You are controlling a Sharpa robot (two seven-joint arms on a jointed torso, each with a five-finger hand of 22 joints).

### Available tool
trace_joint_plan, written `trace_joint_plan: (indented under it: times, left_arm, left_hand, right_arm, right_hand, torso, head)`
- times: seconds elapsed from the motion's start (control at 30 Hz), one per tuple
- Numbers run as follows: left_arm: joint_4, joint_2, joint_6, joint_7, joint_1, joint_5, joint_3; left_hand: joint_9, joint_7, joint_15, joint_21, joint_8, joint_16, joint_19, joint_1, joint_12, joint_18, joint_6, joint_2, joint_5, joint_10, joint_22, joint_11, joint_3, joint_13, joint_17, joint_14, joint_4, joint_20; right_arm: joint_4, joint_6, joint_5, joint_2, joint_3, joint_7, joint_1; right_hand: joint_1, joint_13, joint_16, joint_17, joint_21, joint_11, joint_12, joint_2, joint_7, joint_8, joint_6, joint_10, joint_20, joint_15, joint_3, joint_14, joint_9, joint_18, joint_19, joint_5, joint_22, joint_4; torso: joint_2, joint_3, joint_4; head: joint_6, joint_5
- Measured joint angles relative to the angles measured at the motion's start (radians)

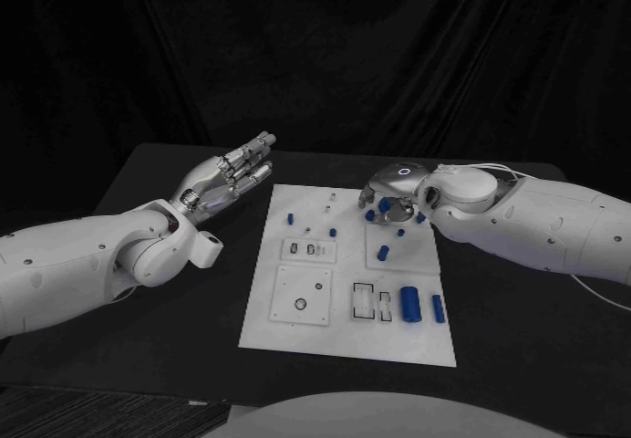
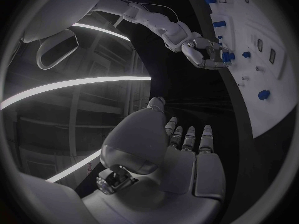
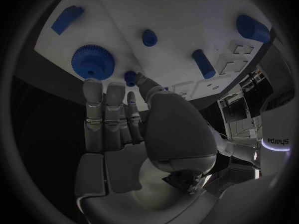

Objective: Assemble the parts on the task board

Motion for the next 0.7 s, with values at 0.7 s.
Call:
trace_joint_plan:
  times: [0.7]
  left_arm:
    - [-0.005, -0.004, 0.008, 0.0, 0.0, 0.0, 0.0]
  left_hand:
    - [0.001, 0.004, 0.0, 0.0, 0.0, 0.0, 0.0, 0.004, 0.0, 0.0, 0.004, -0.004, 0.004, 0.003, 0.0, 0.003, 0.003, -0.001, 0.001, 0.0, -0.003, 0.0]
  right_arm:
    - [-0.058, -0.03, 0.0, 0.028, 0.0, 0.044, -0.02]
  right_hand:
    - [0.041, -0.064, 0.05, 0.051, 0.085, -0.03, -0.045, 0.025, 0.055, 0.018, 0.14, 0.194, -0.022, -0.023, 0.109, 0.043, 0.003, -0.016, 0.06, 0.02, 0.134, -0.023]
  torso:
    - [-0.001, 0.0006, -0.0013]
  head:
    - [-0.015, 0.002]
